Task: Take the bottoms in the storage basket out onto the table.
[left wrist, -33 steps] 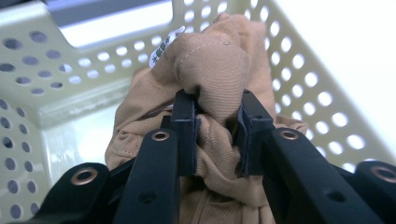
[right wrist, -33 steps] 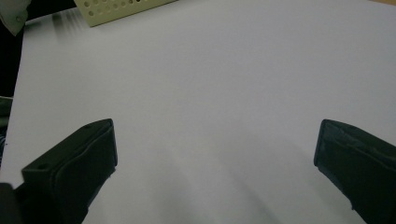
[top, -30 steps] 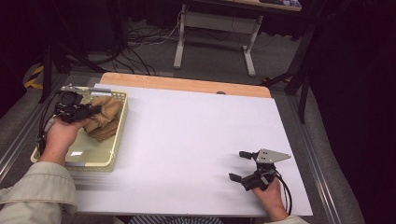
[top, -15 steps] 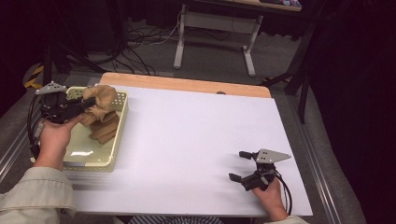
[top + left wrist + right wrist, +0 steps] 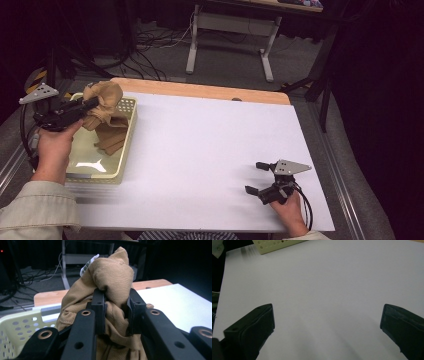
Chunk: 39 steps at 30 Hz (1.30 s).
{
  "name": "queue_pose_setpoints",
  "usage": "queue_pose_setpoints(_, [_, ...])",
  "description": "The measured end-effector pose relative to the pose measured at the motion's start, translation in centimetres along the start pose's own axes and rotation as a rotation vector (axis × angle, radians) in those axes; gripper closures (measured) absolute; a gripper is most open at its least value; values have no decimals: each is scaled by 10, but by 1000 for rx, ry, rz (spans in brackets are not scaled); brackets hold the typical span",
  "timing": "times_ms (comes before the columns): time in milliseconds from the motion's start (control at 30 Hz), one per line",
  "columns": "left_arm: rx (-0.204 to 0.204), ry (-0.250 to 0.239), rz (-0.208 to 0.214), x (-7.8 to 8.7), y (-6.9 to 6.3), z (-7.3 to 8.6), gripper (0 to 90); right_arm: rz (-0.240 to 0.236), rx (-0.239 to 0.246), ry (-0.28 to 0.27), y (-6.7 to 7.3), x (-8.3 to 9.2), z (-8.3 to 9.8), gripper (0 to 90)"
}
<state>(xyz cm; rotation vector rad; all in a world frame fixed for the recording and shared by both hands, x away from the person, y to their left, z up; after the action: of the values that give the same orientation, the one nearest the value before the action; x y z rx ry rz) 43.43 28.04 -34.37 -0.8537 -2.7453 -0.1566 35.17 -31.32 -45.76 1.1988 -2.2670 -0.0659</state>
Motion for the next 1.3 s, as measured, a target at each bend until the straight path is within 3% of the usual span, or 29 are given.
queue_pose_setpoints(433, [-38, -24, 7, 10, -7, -24, 727, 0, 0, -1, 0, 0, 0, 0])
queue_pose_setpoints(1300, [-117, -110, 18, 49, -17, -95, 727, -4, 0, 1, 0, 0, 0, 0])
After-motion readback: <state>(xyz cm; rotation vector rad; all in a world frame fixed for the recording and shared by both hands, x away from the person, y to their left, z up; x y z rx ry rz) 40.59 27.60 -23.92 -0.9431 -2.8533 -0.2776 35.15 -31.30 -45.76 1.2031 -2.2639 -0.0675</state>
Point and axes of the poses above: each handheld gripper's, and its own axes: x roughly backward along the jaws, z roughly out of its underside, y roughly to its left, the point moved 2 cm from there along -x, roughly forward along the jaws, and after that the axes turned 14 degrees about -x, right-handed, at the moved point
